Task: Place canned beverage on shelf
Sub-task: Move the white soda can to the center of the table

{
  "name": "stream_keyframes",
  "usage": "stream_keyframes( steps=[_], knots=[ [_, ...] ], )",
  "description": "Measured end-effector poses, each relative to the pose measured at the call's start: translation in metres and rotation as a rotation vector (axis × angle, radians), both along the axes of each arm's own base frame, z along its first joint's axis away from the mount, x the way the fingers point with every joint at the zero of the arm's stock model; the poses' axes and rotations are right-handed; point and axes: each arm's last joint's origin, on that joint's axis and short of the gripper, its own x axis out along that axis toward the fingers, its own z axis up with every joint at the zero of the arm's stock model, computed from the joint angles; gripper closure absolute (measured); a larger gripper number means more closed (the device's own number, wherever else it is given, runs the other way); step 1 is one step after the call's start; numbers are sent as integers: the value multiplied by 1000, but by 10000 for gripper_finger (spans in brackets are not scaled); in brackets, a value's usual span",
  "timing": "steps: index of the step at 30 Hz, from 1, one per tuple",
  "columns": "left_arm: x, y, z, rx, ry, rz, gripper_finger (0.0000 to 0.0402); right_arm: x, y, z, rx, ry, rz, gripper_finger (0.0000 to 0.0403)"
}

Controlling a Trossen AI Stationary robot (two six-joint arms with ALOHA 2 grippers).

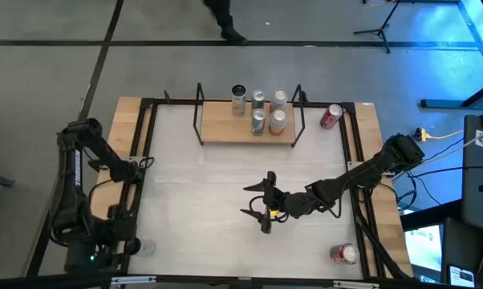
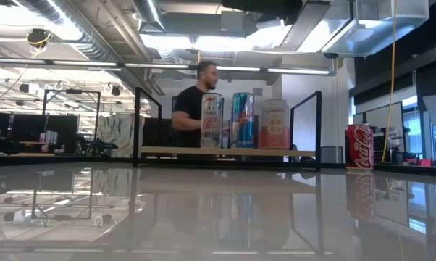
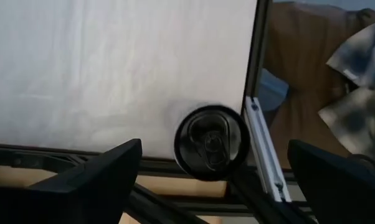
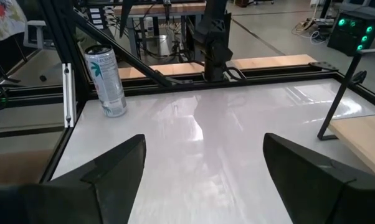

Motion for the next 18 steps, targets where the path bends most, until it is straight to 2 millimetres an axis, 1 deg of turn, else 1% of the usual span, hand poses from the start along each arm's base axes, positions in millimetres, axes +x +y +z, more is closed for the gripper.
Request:
stream_keyframes(
  steps=[9,15,18],
  knots=[
    [5,-24,-29,121,50,2,10,0,0,0,8,-1,-2,81],
    [11,-31,-41,152,104,27,10,0,0,0,19,-3,-5,81],
    [14,-33,-46,173,126,29,19,0,0,0,19,-3,-5,81]
  ],
)
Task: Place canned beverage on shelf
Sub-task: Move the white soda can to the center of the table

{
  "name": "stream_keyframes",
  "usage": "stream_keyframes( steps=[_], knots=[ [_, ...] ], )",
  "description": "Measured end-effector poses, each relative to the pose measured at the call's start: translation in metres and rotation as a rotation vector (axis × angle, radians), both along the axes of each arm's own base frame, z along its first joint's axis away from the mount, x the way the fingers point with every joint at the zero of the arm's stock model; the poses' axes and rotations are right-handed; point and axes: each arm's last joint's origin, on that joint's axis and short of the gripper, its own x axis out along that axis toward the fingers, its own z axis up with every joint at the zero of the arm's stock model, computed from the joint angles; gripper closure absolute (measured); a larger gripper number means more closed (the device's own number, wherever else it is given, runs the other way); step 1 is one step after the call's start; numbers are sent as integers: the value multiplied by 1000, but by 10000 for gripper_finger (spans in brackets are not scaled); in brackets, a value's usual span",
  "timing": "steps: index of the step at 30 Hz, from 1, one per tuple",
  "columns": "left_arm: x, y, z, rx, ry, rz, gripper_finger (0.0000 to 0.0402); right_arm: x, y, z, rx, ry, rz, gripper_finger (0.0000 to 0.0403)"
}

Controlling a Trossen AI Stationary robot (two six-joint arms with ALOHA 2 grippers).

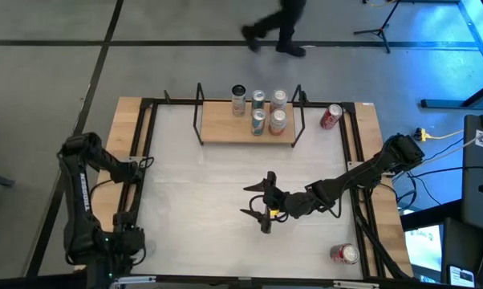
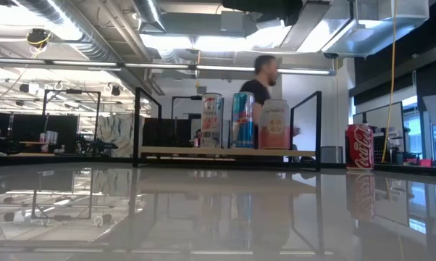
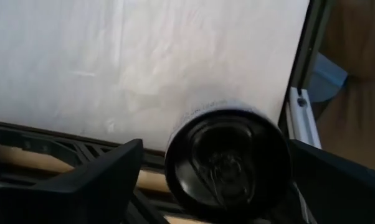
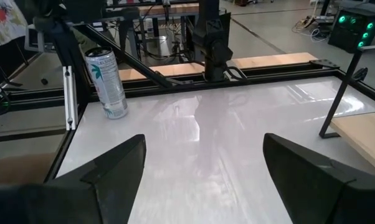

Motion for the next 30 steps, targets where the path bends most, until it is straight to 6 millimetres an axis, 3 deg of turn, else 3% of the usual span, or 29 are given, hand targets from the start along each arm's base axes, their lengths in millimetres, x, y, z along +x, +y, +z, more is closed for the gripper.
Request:
stream_keyframes(
  steps=[4,12,19,30],
  knots=[
    [5,-1,-4,16,12,-16,56,0,0,0,0,0,0,81],
    [10,0,-4,26,20,-110,170,0,0,0,0,-1,0,81],
    [33,10,0,39,34,-209,170,0,1,0,0,0,2,81],
    [104,51,51,106,-122,-333,169,-20,29,2,-50,-21,-87,81]
  ],
)
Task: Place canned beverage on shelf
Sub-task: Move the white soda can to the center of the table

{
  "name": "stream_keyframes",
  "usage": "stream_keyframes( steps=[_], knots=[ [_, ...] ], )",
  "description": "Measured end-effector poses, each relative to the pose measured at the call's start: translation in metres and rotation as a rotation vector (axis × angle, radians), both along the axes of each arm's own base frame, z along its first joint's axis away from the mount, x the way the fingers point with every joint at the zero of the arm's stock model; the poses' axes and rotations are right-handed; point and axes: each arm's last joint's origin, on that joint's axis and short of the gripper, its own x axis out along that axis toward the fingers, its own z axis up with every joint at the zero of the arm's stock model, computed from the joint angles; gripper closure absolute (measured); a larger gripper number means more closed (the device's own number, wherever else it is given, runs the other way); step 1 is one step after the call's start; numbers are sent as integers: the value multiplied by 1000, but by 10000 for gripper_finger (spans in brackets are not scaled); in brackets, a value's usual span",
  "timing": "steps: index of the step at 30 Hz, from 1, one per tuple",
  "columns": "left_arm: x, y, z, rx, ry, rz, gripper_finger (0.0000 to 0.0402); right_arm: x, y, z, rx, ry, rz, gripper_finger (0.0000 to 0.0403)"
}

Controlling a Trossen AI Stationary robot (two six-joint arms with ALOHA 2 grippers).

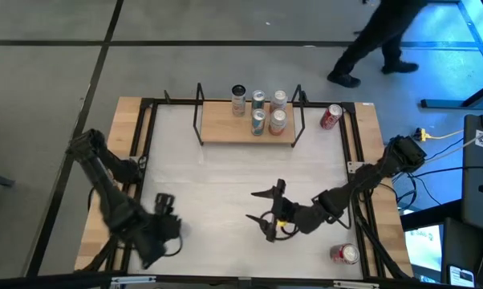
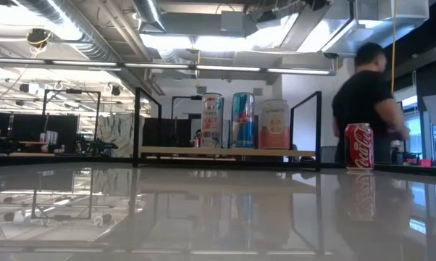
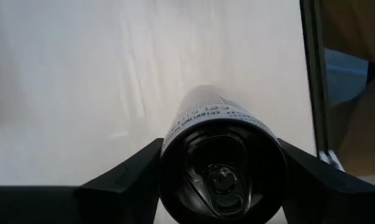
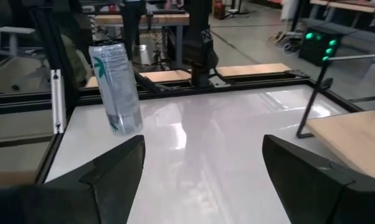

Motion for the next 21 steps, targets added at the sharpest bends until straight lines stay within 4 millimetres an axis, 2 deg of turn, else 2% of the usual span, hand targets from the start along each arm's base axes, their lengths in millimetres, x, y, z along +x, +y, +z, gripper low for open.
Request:
stream_keyframes(
  steps=[9,14,21],
  knots=[
    [66,69,4,34,-56,51,165,-5,3,-4,22,23,-53,81],
    [90,102,4,-24,-70,74,165,-6,2,-7,22,48,-60,81],
    [121,129,-17,-41,-25,66,165,-7,2,-9,10,65,-62,81]
  ],
)
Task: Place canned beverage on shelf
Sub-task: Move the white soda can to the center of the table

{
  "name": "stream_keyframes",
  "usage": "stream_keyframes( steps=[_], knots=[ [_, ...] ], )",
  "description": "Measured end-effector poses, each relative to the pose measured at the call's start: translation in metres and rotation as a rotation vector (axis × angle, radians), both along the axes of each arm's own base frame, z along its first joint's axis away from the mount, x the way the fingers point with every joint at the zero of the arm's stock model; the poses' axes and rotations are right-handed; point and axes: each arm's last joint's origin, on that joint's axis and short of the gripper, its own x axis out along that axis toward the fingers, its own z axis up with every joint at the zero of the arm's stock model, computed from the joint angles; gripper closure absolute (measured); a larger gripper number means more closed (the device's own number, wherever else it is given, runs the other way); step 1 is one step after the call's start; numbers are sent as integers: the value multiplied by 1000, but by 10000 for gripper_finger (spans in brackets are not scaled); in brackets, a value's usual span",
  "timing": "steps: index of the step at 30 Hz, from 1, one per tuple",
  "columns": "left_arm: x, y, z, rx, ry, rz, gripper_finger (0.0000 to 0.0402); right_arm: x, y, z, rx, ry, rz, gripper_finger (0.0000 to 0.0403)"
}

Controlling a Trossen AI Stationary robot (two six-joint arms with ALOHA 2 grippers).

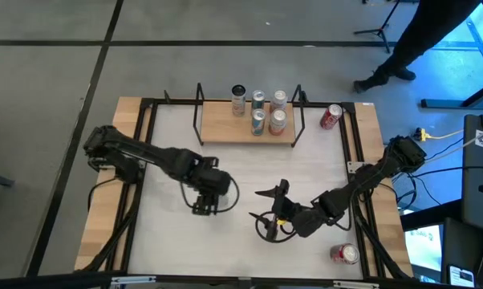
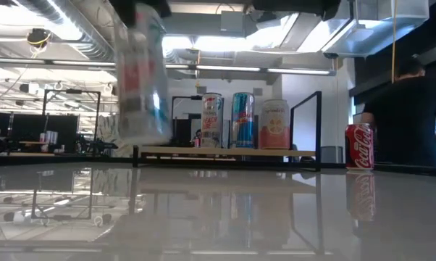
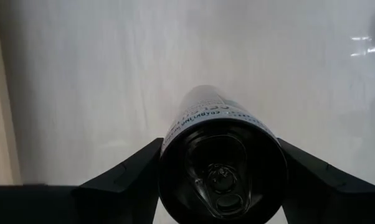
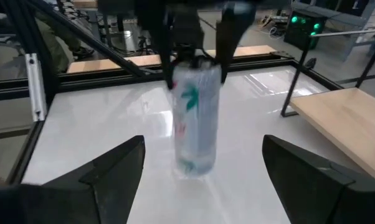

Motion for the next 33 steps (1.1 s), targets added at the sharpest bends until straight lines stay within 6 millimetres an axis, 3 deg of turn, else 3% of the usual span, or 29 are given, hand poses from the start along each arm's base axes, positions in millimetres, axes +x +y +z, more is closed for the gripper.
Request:
stream_keyframes(
  steps=[5,11,27,33],
  knots=[
    [18,3,-23,-21,67,-30,165,3,-5,-1,-5,4,-22,81],
    [29,7,-38,-29,97,-18,165,3,-6,-3,-12,20,-19,81],
    [31,5,-36,-64,82,-6,76,3,-4,-5,8,50,55,81],
    [31,4,-8,-54,59,-30,65,3,-4,-5,-19,53,51,81]
  ],
)
